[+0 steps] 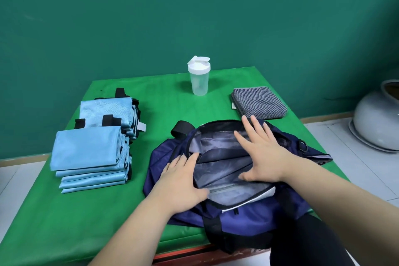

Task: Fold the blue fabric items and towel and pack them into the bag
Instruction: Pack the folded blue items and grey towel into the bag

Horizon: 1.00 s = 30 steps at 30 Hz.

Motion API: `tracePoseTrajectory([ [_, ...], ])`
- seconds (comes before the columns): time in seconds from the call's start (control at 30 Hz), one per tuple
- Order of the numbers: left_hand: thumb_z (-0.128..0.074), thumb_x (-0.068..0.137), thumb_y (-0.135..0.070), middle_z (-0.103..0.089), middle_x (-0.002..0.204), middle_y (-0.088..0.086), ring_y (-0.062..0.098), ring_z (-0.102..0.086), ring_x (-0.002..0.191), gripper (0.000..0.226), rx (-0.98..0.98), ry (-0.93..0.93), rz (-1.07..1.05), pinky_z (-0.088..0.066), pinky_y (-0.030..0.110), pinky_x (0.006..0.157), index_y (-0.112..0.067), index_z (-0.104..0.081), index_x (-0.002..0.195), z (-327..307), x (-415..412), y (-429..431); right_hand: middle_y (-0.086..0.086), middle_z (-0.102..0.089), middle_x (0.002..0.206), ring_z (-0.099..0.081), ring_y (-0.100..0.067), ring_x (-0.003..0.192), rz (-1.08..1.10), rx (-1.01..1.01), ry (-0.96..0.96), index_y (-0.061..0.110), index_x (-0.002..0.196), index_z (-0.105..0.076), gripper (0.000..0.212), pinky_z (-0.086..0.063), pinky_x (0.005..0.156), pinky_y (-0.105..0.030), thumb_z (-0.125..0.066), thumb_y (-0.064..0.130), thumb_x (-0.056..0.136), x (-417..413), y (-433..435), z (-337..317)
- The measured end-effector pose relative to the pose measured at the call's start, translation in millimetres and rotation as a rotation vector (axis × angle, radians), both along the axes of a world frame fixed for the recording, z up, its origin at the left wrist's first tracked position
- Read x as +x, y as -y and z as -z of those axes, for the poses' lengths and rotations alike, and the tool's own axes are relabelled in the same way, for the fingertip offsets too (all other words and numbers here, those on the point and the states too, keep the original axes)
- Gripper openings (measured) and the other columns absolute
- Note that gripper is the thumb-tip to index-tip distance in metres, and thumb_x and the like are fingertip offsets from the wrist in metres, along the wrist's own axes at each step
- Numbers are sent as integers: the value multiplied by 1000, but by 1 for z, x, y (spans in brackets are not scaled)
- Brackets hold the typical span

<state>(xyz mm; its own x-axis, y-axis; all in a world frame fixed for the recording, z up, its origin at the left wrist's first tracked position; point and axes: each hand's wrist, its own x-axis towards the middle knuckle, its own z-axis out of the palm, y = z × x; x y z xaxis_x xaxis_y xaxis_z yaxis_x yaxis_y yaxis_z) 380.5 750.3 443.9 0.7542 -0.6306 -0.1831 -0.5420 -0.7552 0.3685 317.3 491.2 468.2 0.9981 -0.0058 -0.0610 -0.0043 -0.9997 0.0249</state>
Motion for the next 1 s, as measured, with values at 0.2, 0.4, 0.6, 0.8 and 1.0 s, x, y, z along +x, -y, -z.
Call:
tracePoseTrajectory([
  [0.2,-46,86,-70,-10,165,11,25,1,153,85,-57,95,-1,-7,44,124,-51,4,152,-17,-12,-10,0,22,164,32,-16,147,7,260,203,32,151,-38,79,-1,124,-51,-63,54,80,-24,-17,-14],
  [0.4,-45,89,-70,4,166,10,23,7,153,81,-111,135,-29,-7,39,124,-53,3,152,-28,-27,-37,5,-11,166,10,-10,153,-16,509,270,31,137,-57,52,-12,124,-41,-65,39,86,-30,-56,-21],
  [0.6,-47,92,-63,1,166,4,15,4,153,77,-196,106,-116,-4,29,122,-51,-2,153,-31,-26,-85,9,-26,161,-11,-6,151,-41,623,248,32,133,-60,45,-11,118,-21,-70,28,89,-16,-115,-38],
  [0.8,-55,92,-54,-13,164,-11,5,-7,150,71,-309,105,-261,-10,23,118,-48,-19,152,-36,-14,-152,19,-37,152,-38,9,131,-80,774,237,36,131,-61,43,-23,103,-2,-69,29,89,12,-180,-44],
  [1.0,-64,92,-37,-25,158,-13,7,-13,147,50,-468,196,-417,-18,26,114,-45,-48,139,-39,25,-219,20,-42,139,-41,10,125,-58,1004,190,32,127,-63,42,-26,104,-5,-73,21,87,61,-250,-40],
])
